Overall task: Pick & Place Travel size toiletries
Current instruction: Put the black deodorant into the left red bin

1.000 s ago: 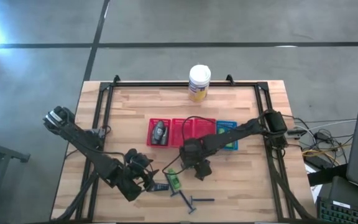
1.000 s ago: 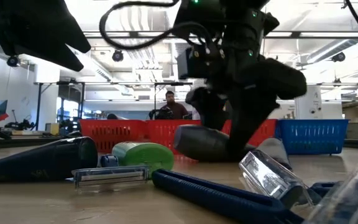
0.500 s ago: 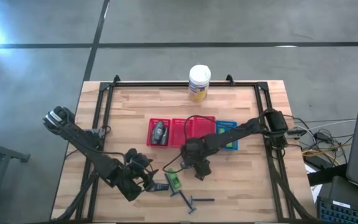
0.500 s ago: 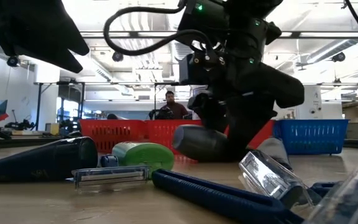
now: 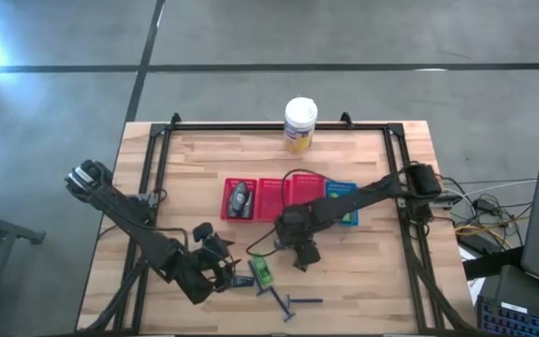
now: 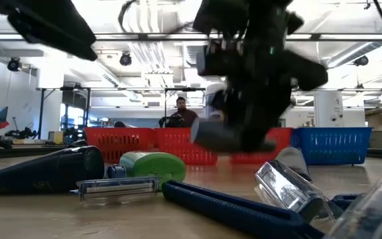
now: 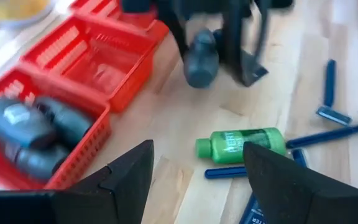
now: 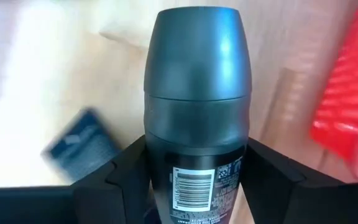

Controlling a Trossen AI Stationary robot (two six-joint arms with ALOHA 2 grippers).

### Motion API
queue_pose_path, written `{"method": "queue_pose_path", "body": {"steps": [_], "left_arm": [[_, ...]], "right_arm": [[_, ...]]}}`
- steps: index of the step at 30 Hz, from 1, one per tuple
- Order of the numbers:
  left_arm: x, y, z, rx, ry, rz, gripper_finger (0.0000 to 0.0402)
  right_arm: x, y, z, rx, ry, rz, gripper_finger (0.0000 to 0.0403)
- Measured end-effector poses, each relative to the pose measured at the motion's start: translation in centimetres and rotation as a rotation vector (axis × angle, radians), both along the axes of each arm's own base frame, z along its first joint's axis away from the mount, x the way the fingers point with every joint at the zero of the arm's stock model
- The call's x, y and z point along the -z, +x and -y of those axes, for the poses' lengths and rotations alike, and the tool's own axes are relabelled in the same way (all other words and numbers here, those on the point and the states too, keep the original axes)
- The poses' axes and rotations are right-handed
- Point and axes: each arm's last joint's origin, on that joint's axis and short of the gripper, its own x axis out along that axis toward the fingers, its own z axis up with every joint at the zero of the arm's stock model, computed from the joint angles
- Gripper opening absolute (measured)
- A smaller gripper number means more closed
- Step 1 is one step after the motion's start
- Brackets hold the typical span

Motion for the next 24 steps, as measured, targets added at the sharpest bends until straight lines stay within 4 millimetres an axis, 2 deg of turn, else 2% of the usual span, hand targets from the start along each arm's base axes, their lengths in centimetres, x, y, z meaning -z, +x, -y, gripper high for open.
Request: {"method": "queue_pose_path", "body": {"steps": [5,9,13,20,24], "left_arm": [[-0.7,0.7,0.8,0.24,0.147,-0.014,0.0252],[-1.5,1.5,1.0,0.421,0.438,0.004,0.0252],[-2.5,2.9,-0.4,0.412,0.651,-0.019,0.0252],[-4.2,5.3,-3.2,0.377,0.783,-0.049,0.0252],[-4.8,5.8,-3.5,0.41,0.796,-0.042,0.0252]], "right_arm": [[-3.9,-0.7,1.0,0.113,0.226,-0.012,0.0211],[-6.8,-0.5,2.3,0.188,0.406,0.01,0.0203],[-8.0,-0.3,2.5,0.181,0.491,-0.011,0.0195],[-9.9,0.2,2.3,0.158,0.561,0.006,0.0202],[-10.2,0.2,2.6,0.168,0.56,-0.001,0.02]]}}
